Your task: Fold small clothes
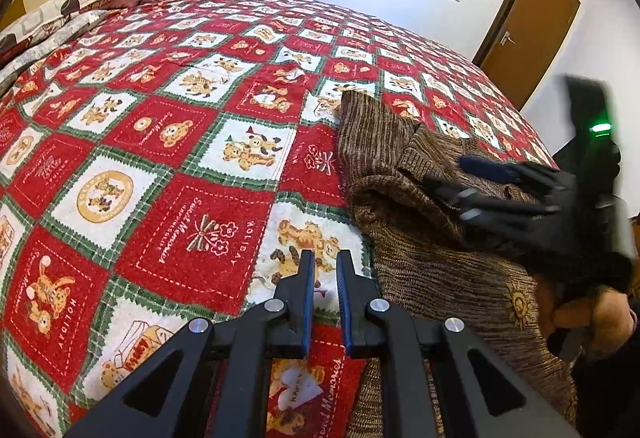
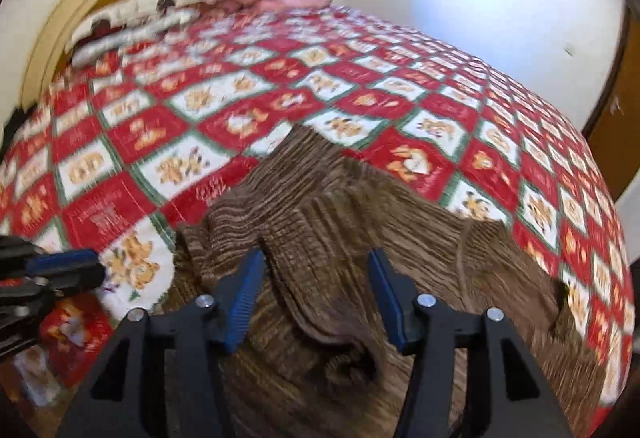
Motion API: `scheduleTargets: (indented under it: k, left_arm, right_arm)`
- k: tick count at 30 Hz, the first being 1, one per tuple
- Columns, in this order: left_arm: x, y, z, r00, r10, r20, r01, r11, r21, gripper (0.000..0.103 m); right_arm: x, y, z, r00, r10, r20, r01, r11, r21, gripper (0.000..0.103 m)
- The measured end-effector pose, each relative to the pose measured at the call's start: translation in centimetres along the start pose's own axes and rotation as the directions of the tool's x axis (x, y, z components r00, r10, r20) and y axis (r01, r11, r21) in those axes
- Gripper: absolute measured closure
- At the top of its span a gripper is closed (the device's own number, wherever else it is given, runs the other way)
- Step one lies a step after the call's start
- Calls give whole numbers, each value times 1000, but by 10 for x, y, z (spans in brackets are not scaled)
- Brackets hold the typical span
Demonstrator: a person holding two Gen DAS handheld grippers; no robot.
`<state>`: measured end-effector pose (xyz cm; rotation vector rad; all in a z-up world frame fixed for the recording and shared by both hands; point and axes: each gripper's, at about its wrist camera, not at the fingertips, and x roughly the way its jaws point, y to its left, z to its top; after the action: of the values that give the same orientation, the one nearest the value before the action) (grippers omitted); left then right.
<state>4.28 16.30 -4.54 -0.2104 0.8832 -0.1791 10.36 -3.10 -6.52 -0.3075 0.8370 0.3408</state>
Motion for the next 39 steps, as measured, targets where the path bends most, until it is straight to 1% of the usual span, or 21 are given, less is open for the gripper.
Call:
scheduleTargets:
  k: [2, 3, 4, 5, 7, 10, 12, 14, 17, 19, 21, 22, 23, 25, 26, 28, 30, 32, 34, 36, 39]
  left_arm:
    - [-1, 0, 0, 1000, 0, 1, 0, 1000, 5, 92]
    - [-2, 0, 0, 1000, 2, 2, -2, 1000, 9, 92]
    - [-3, 1, 0, 1000, 6, 3, -6, 1000, 11, 92]
    - [-3, 1, 1, 1000, 11, 5, -11, 1000, 13, 92]
    - [-2, 3, 2, 1000, 12, 6, -12, 1000, 8, 92]
    - [0, 2, 3, 1000, -2, 7, 2, 1000, 2, 92]
    - [2, -2, 4, 1000, -6, 3, 6, 1000, 8, 92]
    - [4, -7, 4, 1000, -22, 1, 22, 1000, 13, 92]
    - [5, -18, 5, 999, -41, -2, 41, 999, 26, 92]
    - [5, -27, 6, 999, -49, -1, 49, 998, 46, 92]
    - [3, -33, 5, 999, -47, 8, 47, 997, 67, 92]
    - [3, -35, 5, 999, -45, 8, 44, 996, 75, 92]
    - [4, -37, 5, 999, -44, 3, 43, 996, 82, 92]
    - [8, -42, 5, 999, -39, -10, 40, 994, 99, 92]
    - [10, -44, 5, 999, -36, -14, 37, 994, 104, 92]
    - [16, -49, 6, 999, -42, -30, 45, 992, 117, 92]
    - [25, -58, 7, 998, -41, -51, 48, 989, 138, 92]
    - [29, -64, 7, 998, -32, -52, 40, 987, 157, 92]
    - [38, -71, 7, 999, -2, -54, 12, 983, 185, 92]
    - [49, -74, 10, 997, 35, -69, -22, 982, 189, 92]
    - [56, -73, 13, 996, 31, -86, -17, 988, 153, 92]
  right_arm:
    - [23, 10, -1, 997, -37, -62, 33, 997, -66, 48]
    - [25, 11, -2, 998, -48, -51, 44, 996, -73, 49]
    - [24, 11, -2, 998, -52, -35, 50, 997, -60, 59]
    - [23, 7, -1, 998, -51, -43, 50, 998, -29, 87]
    - [14, -8, 1, 999, -24, -39, 27, 996, 89, 91]
    - [-18, -38, -4, 998, 1, 57, -16, 963, 270, 91]
    - [-40, -64, -10, 990, 46, 134, -96, 913, 397, 91]
    - [-49, -89, -20, 978, 99, 182, -181, 839, 513, 90]
    - [-25, -126, -40, 938, 273, 213, -344, 681, 646, 85]
    - [-10, -135, -52, 934, 308, 184, -345, 632, 694, 85]
    - [-6, -145, -69, 921, 324, 216, -369, 550, 749, 85]
    - [-10, -149, -74, 922, 308, 234, -371, 531, 762, 83]
    - [-15, -152, -78, 936, 266, 228, -341, 542, 768, 83]
    - [-31, -152, -79, 971, 159, 176, -237, 607, 758, 83]
    - [-36, -151, -78, 976, 134, 172, -218, 627, 748, 83]
    - [-40, -151, -76, 975, 143, 173, -224, 636, 739, 81]
    - [-39, -151, -74, 973, 164, 162, -230, 632, 740, 69]
    - [-41, -150, -75, 975, 153, 162, -222, 633, 741, 42]
    - [-45, -149, -78, 977, 128, 169, -211, 653, 727, 28]
    - [-42, -143, -75, 982, 121, 148, -190, 698, 690, 28]
    - [-35, -131, -82, 983, 163, 82, -178, 763, 622, 43]
